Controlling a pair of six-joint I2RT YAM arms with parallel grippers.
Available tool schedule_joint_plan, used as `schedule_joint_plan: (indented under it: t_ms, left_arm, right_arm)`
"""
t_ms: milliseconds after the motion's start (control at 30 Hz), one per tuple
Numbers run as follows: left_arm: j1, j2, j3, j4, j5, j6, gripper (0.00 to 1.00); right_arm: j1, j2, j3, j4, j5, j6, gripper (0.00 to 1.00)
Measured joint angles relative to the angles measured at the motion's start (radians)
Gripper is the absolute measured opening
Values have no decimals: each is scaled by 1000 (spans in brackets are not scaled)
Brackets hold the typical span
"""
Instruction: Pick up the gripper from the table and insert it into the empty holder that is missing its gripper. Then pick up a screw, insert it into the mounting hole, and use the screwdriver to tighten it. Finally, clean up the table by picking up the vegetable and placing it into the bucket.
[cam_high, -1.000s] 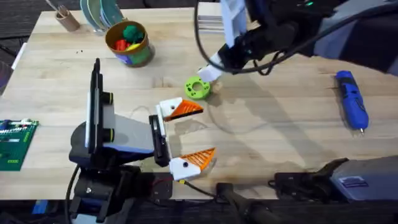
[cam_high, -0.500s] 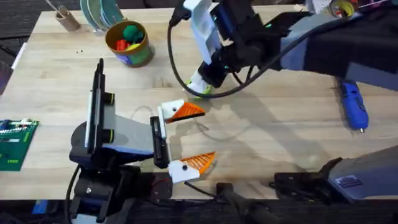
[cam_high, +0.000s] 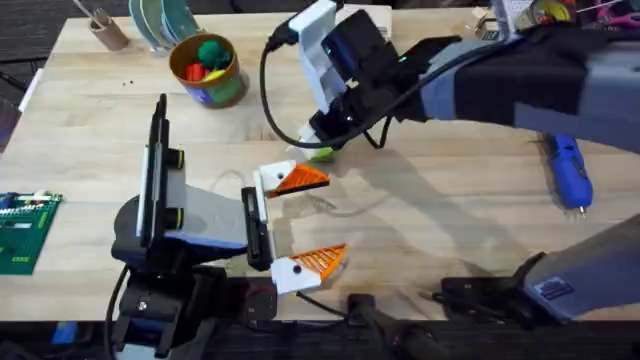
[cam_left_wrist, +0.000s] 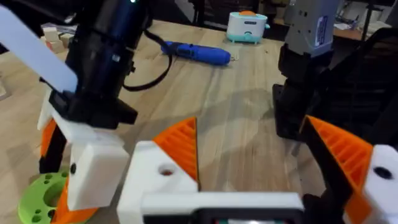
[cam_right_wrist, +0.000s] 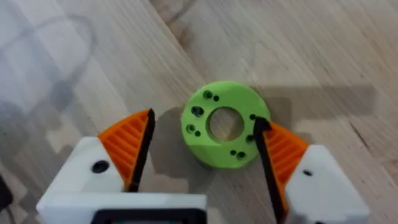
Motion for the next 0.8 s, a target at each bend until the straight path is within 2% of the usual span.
schedule_joint_plan:
  t_ms: [233, 533, 800]
  left_arm:
    - [0, 0, 0, 0, 0, 0, 992]
    - [0, 0, 0, 0, 0, 0, 993]
    - [0, 0, 0, 0, 0, 0, 993]
  right_arm:
    - [32, 17, 0, 46, 87, 7, 879]
    - [80, 23, 0, 44, 152, -36, 843]
    - [90, 59, 1, 51, 172, -48, 681]
